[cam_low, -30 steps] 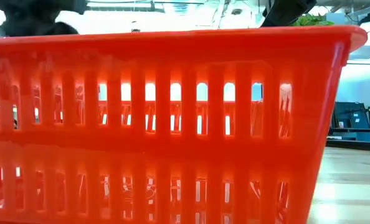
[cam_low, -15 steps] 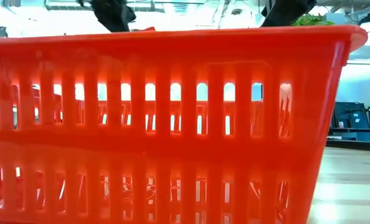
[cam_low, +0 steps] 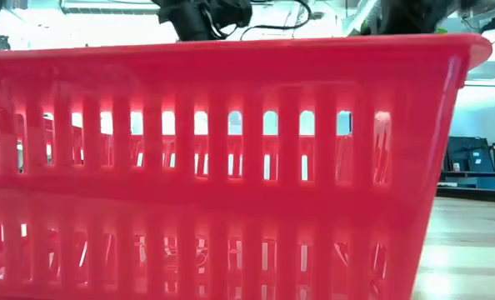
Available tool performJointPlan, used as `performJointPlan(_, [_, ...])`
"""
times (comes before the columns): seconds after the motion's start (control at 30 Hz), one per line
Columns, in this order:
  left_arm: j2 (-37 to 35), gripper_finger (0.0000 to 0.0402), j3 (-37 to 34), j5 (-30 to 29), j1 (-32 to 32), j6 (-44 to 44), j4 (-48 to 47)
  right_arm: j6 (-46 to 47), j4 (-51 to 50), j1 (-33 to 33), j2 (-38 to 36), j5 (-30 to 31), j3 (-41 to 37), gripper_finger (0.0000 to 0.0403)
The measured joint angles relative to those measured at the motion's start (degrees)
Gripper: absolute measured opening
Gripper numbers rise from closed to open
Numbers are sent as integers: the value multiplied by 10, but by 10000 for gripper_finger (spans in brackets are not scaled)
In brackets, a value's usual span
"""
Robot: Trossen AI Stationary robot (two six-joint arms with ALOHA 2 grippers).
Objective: Stack baskets by color
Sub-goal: Stack the middle left red bin on top of the top red bin
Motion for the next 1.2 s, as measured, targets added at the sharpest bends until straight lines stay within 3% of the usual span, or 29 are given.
performJointPlan(0.13, [35,0,36,2,11,-15,-13,-28,77,-47,-65,-26,-72,5])
performJointPlan(0.3, [62,0,42,15,19,-31,-8,-66,99,-99,-105,-64,-116,6])
performJointPlan(0.67, [81,0,41,12,22,-43,-20,-130,104,-177,-103,-155,-117,6])
performJointPlan(1.2, [81,0,41,16,22,-26,-62,-156,104,-226,-103,-202,-118,6])
